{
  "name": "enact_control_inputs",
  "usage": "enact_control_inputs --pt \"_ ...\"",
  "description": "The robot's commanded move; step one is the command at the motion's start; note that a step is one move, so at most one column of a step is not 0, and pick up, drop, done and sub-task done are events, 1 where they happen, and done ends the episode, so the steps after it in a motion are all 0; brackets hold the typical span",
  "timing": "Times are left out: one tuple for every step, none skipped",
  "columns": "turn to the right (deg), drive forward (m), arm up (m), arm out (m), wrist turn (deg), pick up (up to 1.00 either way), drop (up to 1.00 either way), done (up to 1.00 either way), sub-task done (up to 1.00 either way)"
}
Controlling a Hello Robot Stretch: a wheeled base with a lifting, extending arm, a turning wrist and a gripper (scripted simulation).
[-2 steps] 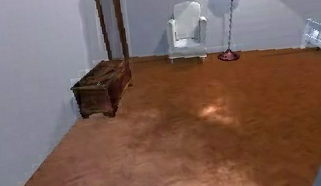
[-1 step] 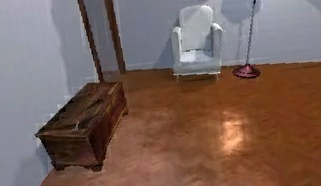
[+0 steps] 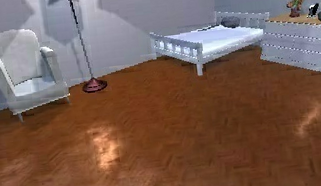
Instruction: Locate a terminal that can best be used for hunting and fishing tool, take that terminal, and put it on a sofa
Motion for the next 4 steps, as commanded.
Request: enact_control_inputs --pt "6.0 0.0 0.0 0.0 0.0 0.0 0.0 0.0 0.0" --pt "0.0 0.45 0.0 0.0 0.0 0.0 0.0 0.0 0.0" --pt "45.0 0.0 0.0 0.0 0.0 0.0 0.0 0.0 0.0" --pt "0.0 1.0 0.0 0.0 0.0 0.0 0.0 0.0 0.0"
